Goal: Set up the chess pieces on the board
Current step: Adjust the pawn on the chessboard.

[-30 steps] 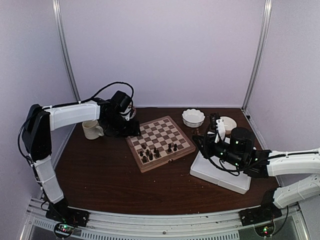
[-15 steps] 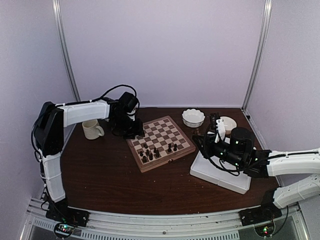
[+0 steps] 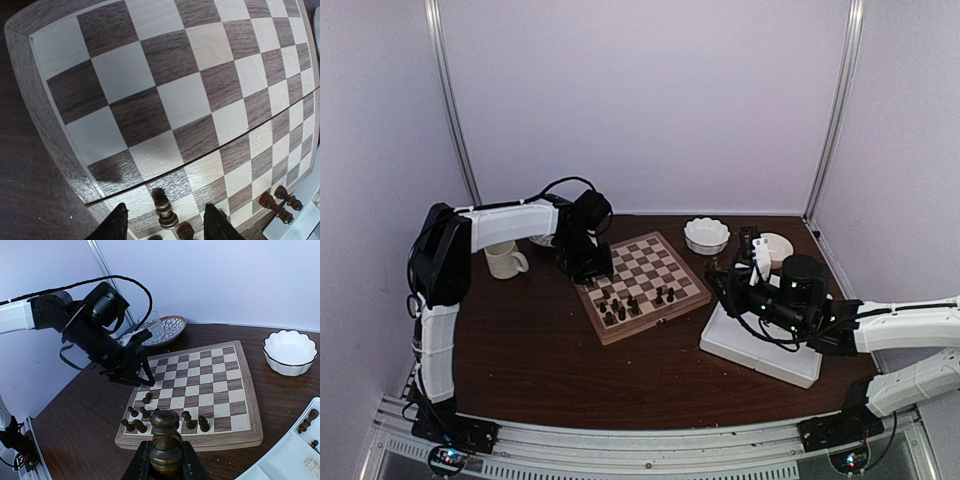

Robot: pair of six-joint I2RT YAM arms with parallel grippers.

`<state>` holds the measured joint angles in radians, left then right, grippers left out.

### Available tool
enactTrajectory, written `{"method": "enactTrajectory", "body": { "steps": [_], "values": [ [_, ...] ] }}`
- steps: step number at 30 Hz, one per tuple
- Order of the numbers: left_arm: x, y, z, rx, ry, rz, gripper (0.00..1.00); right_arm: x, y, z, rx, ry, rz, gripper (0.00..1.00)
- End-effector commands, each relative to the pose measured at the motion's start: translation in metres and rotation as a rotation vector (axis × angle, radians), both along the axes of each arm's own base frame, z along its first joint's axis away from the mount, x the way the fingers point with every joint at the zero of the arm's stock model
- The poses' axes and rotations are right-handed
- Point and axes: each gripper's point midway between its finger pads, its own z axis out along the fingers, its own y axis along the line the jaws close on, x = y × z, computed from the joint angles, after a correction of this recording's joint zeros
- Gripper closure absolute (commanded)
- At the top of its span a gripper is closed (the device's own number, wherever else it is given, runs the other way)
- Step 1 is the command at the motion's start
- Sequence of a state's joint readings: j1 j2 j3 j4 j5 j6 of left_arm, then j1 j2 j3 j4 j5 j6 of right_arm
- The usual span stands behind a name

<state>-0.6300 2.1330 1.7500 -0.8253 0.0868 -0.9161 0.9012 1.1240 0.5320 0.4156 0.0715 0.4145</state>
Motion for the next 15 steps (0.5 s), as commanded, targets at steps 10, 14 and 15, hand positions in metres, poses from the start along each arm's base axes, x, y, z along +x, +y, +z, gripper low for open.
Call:
{"method": "enactTrajectory", "body": {
  "steps": [10,14,15],
  "values": [
    [-0.007,-0.005,-0.018,0.033,0.06,0.026,0.55,0.003,-0.004,0.008,0.02,-0.017,-0.021,0.96],
    [-0.008,-0.008,-0.021,0.032,0.065,0.021,0.6,0.002,-0.004,0.009,0.022,-0.021,-0.02,0.96],
    [-0.008,-0.009,-0.022,0.03,0.067,0.019,0.6,0.002,-0.004,0.009,0.022,-0.02,-0.021,0.96]
  ]
}}
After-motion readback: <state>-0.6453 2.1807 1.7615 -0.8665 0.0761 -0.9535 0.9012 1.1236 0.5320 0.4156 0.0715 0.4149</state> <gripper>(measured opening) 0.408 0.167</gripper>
